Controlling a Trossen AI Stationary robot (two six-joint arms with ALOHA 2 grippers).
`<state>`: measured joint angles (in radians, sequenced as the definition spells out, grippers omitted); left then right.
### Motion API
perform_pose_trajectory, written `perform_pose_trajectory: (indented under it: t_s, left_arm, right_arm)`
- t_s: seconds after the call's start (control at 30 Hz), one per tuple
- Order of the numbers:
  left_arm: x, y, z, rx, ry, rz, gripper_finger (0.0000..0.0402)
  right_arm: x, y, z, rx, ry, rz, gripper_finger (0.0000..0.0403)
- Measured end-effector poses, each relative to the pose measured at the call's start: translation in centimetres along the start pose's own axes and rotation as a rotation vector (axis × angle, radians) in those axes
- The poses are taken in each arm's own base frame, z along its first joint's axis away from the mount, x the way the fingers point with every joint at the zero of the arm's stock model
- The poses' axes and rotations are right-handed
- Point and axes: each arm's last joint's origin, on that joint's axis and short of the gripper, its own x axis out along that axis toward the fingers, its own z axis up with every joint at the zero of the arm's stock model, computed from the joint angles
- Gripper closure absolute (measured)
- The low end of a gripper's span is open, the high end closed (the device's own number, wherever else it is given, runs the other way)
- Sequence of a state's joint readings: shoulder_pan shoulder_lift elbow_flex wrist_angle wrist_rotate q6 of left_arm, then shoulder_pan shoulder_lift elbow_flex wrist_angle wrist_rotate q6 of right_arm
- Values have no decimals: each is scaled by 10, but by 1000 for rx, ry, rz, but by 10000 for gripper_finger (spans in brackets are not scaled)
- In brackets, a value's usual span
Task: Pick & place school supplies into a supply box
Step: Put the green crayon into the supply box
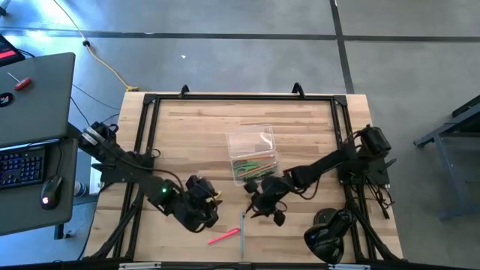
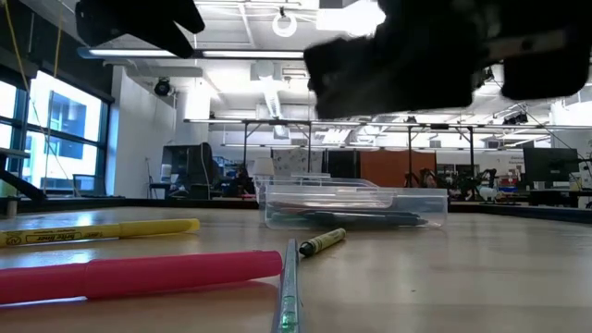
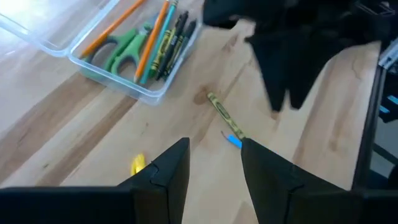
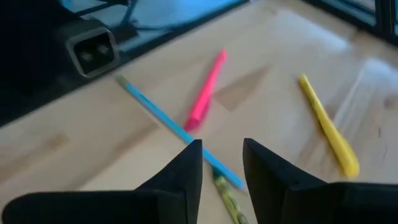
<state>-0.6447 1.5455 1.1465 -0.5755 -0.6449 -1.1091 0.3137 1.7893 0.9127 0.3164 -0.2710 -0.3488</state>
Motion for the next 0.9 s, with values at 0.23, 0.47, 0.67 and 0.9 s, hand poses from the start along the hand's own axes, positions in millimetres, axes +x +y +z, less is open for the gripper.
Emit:
perform_pose_trajectory:
  t_s: [0.23, 0.47, 0.67, 0.9]
  left_arm:
    - [1, 2, 4, -8, -33, 19, 225]
    - [0, 2, 4, -5, -33, 19, 225]
    - [0, 2, 4, -4, -37, 21, 225]
    - [0, 2, 4, -4, -38, 22, 225]
  right_arm:
    - [17, -14, -31, 76, 51, 7, 308]
    - [20, -26, -42, 102, 58, 7, 308]
    - [17, -35, -45, 114, 49, 3, 309]
    - [16, -35, -47, 120, 66, 9, 309]
